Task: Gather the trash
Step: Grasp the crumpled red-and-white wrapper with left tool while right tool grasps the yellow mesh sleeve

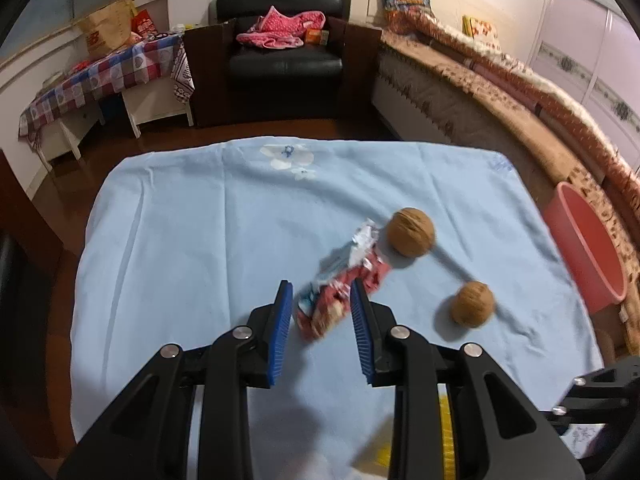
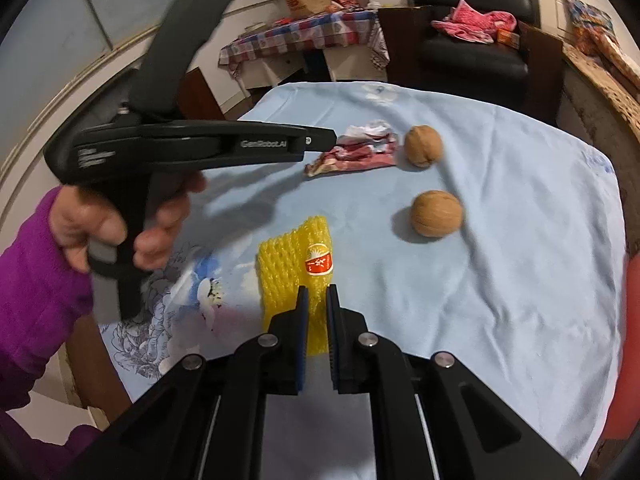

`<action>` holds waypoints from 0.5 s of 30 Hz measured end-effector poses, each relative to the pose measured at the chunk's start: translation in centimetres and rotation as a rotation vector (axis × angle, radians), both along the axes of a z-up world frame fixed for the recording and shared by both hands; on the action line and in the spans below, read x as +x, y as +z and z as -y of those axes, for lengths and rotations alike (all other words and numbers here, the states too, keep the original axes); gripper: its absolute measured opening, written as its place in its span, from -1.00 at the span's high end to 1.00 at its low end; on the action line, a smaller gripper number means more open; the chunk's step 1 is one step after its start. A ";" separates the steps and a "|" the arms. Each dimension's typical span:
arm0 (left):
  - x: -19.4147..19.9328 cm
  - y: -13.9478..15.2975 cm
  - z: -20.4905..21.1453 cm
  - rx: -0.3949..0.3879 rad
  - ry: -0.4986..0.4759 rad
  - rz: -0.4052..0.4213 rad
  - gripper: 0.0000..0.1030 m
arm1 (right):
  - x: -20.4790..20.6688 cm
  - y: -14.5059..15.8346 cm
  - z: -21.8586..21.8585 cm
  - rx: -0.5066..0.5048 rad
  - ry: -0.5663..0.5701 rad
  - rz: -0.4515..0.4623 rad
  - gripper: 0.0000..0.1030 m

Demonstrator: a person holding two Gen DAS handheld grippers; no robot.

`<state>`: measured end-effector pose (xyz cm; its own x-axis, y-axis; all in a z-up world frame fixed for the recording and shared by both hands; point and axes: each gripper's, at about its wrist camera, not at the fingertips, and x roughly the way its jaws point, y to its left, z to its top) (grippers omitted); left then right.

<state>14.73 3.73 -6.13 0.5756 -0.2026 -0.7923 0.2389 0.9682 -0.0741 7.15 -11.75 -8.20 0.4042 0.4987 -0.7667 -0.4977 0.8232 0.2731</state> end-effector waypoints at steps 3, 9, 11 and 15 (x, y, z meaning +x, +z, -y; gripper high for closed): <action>1.2 -0.9 0.5 0.017 -0.027 -0.021 0.43 | 0.0 -0.2 0.9 0.007 -0.022 -0.012 0.85; 2.4 -2.2 0.7 0.008 -0.018 -0.049 0.42 | -0.1 -0.6 2.1 0.015 -0.044 -0.028 0.85; 2.1 -2.2 0.6 -0.020 -0.016 -0.050 0.42 | -0.3 -0.5 2.3 0.017 -0.049 -0.026 0.85; 1.1 -2.4 0.8 -0.033 -0.015 -0.037 0.44 | -0.5 -0.3 2.5 0.022 -0.054 -0.024 0.85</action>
